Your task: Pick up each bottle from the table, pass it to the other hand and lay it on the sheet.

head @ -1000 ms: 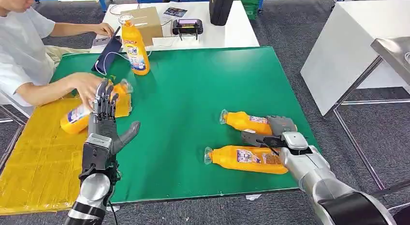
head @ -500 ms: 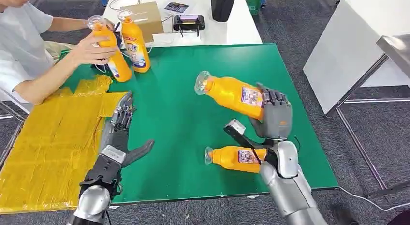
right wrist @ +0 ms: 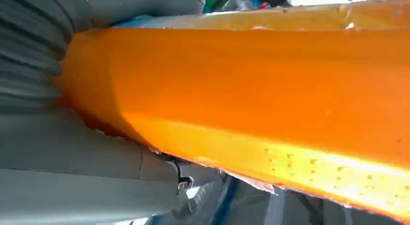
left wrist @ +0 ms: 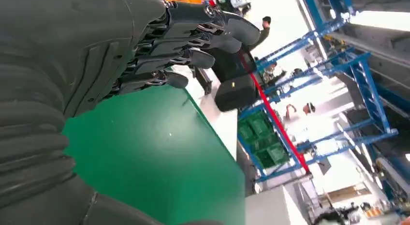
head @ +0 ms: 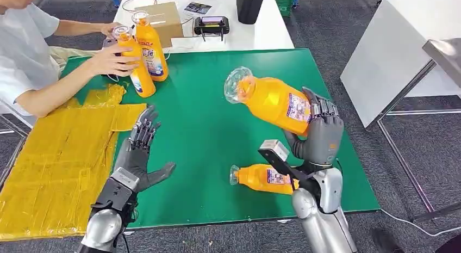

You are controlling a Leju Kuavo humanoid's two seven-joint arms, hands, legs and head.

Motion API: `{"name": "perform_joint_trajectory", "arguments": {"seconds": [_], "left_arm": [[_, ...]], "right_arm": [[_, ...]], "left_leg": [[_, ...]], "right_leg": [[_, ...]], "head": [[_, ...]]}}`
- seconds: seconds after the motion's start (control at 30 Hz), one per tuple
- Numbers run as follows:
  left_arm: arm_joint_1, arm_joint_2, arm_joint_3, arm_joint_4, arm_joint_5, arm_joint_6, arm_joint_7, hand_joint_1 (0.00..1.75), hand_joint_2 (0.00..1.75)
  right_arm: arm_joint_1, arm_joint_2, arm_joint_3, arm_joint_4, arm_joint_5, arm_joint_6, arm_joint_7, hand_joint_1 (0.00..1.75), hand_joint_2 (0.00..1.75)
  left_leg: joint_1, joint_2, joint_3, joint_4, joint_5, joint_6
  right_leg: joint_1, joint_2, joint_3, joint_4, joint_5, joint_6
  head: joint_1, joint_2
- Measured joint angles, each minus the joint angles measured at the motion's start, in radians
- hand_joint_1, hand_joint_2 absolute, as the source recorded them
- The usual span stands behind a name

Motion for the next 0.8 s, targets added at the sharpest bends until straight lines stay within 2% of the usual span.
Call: {"name": "perform_joint_trajectory", "arguments": {"seconds": [0.03, 0.07, 0.1, 0.23, 0.3, 0.37, 0.53, 0.8], "left_arm": [[0.0, 0.002, -0.006, -0.003, 0.003, -0.013, -0.002, 0.0, 1.75], [-0.001, 0.002, -0.011, -0.006, 0.007, -0.022, -0.004, 0.0, 1.75], [-0.003, 0.002, -0.016, -0.01, 0.01, -0.03, -0.006, 0.0, 1.75], [-0.014, 0.003, -0.042, -0.023, 0.019, -0.048, -0.013, 0.0, 1.75], [-0.023, 0.003, -0.06, -0.029, 0.025, -0.062, -0.021, 0.0, 1.75], [-0.036, 0.003, -0.08, -0.032, 0.031, -0.071, -0.026, 0.0, 1.75], [-0.054, 0.005, -0.109, -0.032, 0.036, -0.072, -0.027, 0.0, 1.75], [-0.058, 0.016, -0.106, -0.032, 0.054, -0.069, -0.029, 0.0, 1.75]], "right_arm": [[0.0, 0.005, 0.002, -0.005, -0.048, 0.023, -0.014, 1.71, 1.75], [0.0, 0.01, 0.006, -0.005, -0.087, 0.048, -0.022, 1.75, 1.75], [0.0, 0.015, 0.012, -0.005, -0.111, 0.076, -0.028, 1.68, 1.75], [-0.019, 0.047, 0.084, 0.022, -0.245, 0.275, -0.063, 1.62, 1.75], [-0.047, 0.058, 0.147, 0.07, -0.265, 0.37, -0.079, 1.61, 1.75], [-0.072, 0.071, 0.218, 0.129, -0.267, 0.417, -0.087, 1.59, 1.75], [-0.11, 0.102, 0.35, 0.25, -0.245, 0.425, -0.085, 1.59, 1.75], [-0.131, 0.116, 0.418, 0.332, -0.242, 0.413, -0.075, 1.57, 1.75]], "left_leg": [[0.0, 0.0, 0.0, 0.0, 0.0, 0.0], [0.0, 0.0, 0.0, 0.0, 0.0, 0.0], [0.0, 0.0, 0.0, 0.0, 0.0, 0.0], [0.0, 0.001, -0.001, 0.0, 0.0, 0.0], [0.0, 0.001, -0.001, 0.0, 0.0, 0.0], [0.001, 0.001, -0.001, 0.0, 0.001, 0.0], [0.0, 0.0, -0.001, 0.0, 0.001, 0.0], [0.0, 0.0, -0.002, 0.0, 0.001, 0.0]], "right_leg": [[0.0, 0.0, 0.0, 0.0, 0.0, 0.0], [0.0, 0.0, 0.0, 0.0, 0.0, 0.0], [0.0, 0.0, 0.0, 0.0, 0.0, 0.0], [0.0, 0.0, -0.001, 0.0, 0.0, 0.0], [0.0, 0.001, -0.001, 0.0, 0.0, 0.0], [0.001, 0.0, -0.001, 0.0, 0.0, 0.0], [0.0, 0.0, -0.001, 0.0, 0.0, 0.0], [0.0, 0.0, -0.002, 0.0, 0.0, 0.0]], "head": [[0.0, 0.0], [0.0, 0.0], [0.0, 0.0], [0.0, 0.0], [0.0, 0.0], [0.0, 0.0], [0.0, 0.0], [0.0, 0.0]]}}
